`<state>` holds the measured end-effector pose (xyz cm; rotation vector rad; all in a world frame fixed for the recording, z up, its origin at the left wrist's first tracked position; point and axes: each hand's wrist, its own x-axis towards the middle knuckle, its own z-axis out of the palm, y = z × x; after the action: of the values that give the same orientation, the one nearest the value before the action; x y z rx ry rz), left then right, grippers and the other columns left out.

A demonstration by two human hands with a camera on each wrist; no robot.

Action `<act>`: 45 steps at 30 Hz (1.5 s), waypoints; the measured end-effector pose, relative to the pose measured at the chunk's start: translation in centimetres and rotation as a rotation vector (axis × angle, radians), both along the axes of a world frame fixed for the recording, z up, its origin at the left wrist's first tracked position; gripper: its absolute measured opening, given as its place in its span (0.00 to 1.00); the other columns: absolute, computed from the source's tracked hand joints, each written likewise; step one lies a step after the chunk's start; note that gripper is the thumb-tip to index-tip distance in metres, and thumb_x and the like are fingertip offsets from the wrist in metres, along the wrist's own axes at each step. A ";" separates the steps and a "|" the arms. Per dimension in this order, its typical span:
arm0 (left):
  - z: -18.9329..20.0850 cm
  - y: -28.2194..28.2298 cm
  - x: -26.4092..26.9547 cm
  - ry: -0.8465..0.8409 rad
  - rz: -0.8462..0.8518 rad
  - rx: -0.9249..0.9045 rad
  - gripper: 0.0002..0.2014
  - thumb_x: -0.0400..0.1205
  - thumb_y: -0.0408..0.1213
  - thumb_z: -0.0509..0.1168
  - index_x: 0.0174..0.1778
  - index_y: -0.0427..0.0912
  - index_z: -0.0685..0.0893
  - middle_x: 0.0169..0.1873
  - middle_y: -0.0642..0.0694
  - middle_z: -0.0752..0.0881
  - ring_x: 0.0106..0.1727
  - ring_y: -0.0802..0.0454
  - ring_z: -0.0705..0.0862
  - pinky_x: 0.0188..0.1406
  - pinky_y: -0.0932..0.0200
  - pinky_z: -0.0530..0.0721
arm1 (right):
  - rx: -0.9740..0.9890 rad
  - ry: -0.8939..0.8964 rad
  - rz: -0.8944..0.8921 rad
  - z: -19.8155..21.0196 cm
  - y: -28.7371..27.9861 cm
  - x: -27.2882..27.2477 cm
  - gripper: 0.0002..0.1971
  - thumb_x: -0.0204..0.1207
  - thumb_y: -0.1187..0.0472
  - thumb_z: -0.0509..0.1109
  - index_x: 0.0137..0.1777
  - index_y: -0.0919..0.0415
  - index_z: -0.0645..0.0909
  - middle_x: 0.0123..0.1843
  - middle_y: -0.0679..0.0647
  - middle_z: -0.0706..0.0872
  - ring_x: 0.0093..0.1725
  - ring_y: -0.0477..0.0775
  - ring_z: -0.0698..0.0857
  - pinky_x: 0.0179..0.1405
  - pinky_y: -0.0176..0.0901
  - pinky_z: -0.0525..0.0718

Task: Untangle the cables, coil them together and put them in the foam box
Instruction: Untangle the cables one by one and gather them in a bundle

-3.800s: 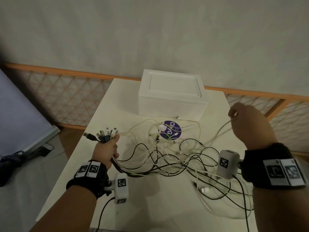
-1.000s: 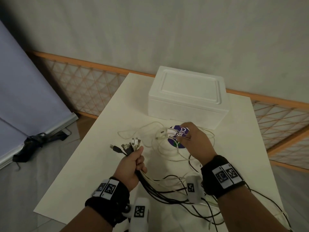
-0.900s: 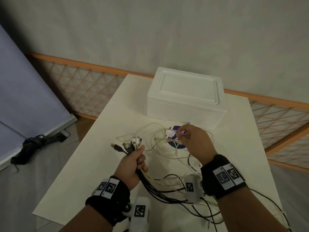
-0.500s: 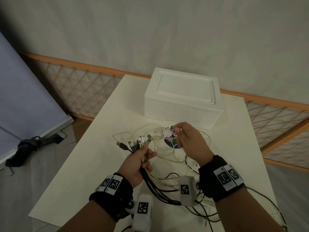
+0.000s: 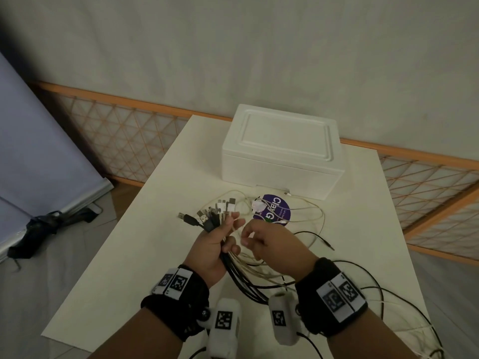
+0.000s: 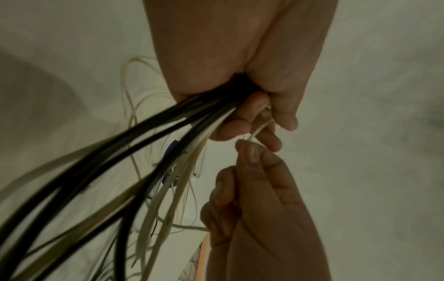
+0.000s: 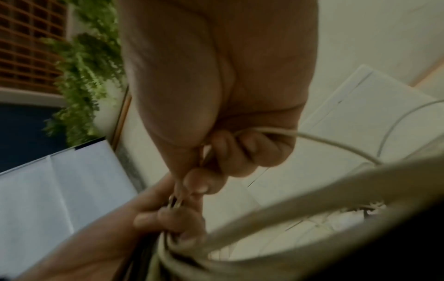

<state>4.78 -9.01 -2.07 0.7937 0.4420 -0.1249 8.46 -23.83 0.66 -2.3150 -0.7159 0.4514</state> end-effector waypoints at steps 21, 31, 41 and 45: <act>0.3 3.0 -1.1 -0.011 -0.092 0.279 0.05 0.80 0.31 0.68 0.49 0.35 0.87 0.38 0.46 0.89 0.17 0.58 0.65 0.16 0.66 0.58 | 0.227 -0.050 -0.200 3.2 -1.5 2.3 0.08 0.77 0.63 0.72 0.37 0.53 0.84 0.33 0.49 0.86 0.37 0.52 0.87 0.46 0.53 0.86; 2.3 0.5 0.8 -0.072 -0.071 0.340 0.04 0.75 0.33 0.72 0.35 0.39 0.90 0.37 0.36 0.88 0.16 0.56 0.63 0.14 0.67 0.62 | 0.384 -0.189 -0.296 4.1 -0.4 1.4 0.17 0.75 0.72 0.67 0.58 0.51 0.82 0.55 0.44 0.84 0.51 0.45 0.86 0.50 0.35 0.83; 2.5 0.5 1.5 -0.275 -0.107 0.220 0.15 0.57 0.44 0.85 0.35 0.46 0.91 0.32 0.46 0.88 0.14 0.60 0.64 0.13 0.68 0.64 | 0.298 -0.175 -0.116 3.3 1.0 1.2 0.13 0.77 0.73 0.64 0.49 0.57 0.87 0.42 0.45 0.89 0.41 0.43 0.87 0.43 0.35 0.83; 0.7 0.2 2.0 -0.092 -0.178 0.563 0.07 0.67 0.36 0.80 0.34 0.42 0.88 0.29 0.38 0.79 0.18 0.55 0.67 0.18 0.64 0.65 | 0.842 -0.033 -0.310 7.1 1.6 0.7 0.09 0.74 0.70 0.67 0.40 0.57 0.86 0.36 0.49 0.87 0.34 0.48 0.87 0.39 0.44 0.85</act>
<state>6.76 -8.79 -1.35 1.3875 0.3195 -0.1307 9.19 -22.28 7.76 -1.5865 -0.4255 -0.0445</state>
